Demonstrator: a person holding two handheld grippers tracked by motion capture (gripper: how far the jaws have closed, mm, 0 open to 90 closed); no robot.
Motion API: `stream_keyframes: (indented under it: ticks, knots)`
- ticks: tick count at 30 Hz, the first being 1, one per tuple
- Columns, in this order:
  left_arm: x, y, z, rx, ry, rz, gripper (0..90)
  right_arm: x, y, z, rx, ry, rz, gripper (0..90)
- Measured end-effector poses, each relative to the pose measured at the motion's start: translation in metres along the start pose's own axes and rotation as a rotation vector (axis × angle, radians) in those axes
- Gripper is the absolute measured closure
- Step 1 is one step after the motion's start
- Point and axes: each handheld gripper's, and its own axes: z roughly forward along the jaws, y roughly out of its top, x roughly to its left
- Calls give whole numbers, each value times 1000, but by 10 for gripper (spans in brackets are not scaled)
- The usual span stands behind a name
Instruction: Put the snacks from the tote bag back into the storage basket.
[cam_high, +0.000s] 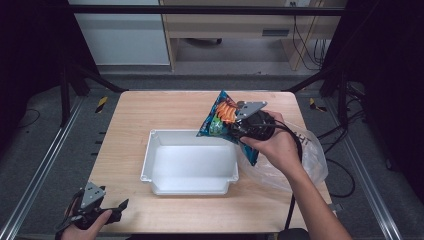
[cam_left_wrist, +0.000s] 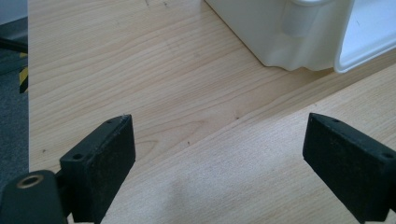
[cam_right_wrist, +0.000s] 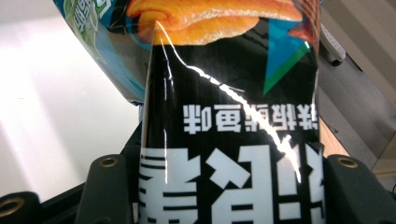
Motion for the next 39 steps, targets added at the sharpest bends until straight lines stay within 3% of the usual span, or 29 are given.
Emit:
stream_keyframes:
  ticks: [16,20,39]
  knots:
    - [0,-1,-3,3,-3,19,95,17,26,25,-45,51,-34,423]
    - [2,-1,-2,2,-2,13,95,23,34,32,-27,62,-82,423]
    - [-1,0,-1,0,-17,26,95,35,50,45,1,120,-136,423]
